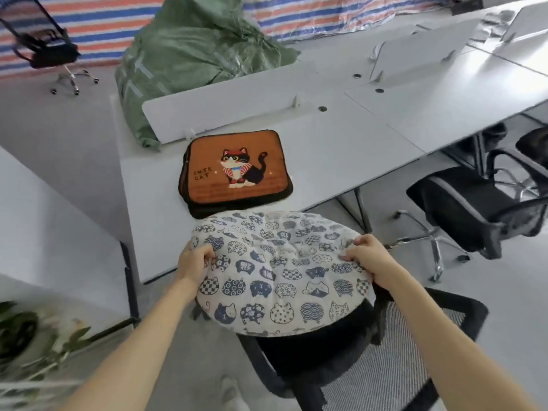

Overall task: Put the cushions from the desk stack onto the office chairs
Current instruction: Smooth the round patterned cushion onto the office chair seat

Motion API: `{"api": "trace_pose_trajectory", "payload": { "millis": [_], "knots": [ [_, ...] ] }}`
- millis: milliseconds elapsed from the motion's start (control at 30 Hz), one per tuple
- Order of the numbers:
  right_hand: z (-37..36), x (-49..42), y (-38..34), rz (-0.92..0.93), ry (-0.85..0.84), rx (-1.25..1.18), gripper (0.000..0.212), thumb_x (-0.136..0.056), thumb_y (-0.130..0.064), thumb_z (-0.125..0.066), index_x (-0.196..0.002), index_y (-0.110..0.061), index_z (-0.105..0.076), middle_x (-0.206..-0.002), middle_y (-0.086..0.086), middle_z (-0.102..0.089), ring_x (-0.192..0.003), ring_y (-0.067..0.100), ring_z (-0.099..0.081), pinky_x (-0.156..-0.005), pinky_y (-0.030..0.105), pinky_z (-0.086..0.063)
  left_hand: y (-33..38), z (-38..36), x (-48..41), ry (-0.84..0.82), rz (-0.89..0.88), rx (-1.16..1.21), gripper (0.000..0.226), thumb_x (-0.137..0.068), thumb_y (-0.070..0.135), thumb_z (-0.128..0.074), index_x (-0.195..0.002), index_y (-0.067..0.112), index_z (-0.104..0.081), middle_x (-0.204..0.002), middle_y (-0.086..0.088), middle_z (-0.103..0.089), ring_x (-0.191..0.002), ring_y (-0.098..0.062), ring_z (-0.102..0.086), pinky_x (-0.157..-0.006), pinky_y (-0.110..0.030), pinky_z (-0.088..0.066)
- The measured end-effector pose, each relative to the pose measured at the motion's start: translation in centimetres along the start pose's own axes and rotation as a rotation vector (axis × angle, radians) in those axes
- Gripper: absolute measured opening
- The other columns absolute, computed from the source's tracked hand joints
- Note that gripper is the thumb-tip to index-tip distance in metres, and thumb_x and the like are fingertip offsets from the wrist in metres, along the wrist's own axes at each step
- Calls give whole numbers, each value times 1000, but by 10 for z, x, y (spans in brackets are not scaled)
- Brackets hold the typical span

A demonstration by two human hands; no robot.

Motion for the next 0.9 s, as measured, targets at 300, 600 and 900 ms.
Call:
{"api": "trace_pose_trajectory", "payload": {
  "millis": [300, 600, 900],
  "knots": [
    [10, 34, 90, 60, -54, 485, 47, -83, -29, -62, -130, -28, -57, -108, 2, -68, -90, 17, -66, -85, 36, -55, -122, -5, 52, -17, 338, -152, 91, -64, 55, -84, -134, 3, -57, -122, -19, -67, -98, -32, -67, -86, -34, -52],
    [34, 25, 122, 44, -78, 879, 65, -89, -52, -65, -142, -20, -46, -130, 5, -62, -115, 25, -60, -87, 34, -47, -181, -29, 94, -88, 450, -194, 85, -79, 45, -80, -143, 0, -45, -134, -21, -59, -111, -36, -63, -90, -40, -53],
    [57, -67, 122, 104, -242, 1040, 54, -97, -43, -55, -144, -24, -37, -118, 9, -61, -86, 19, -59, -72, 35, -47, -188, -101, 101, 32, 501, -155, 62, -91, 41, -69, -137, 4, -51, -136, -15, -58, -121, -34, -58, -103, -41, -46]
  ]
}}
Point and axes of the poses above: each hand's wrist, its own x-axis away from the middle knuckle, its own z-axis out of the back of the hand, y = z × x, the point moved 2 cm from there along -x, towards the middle knuckle
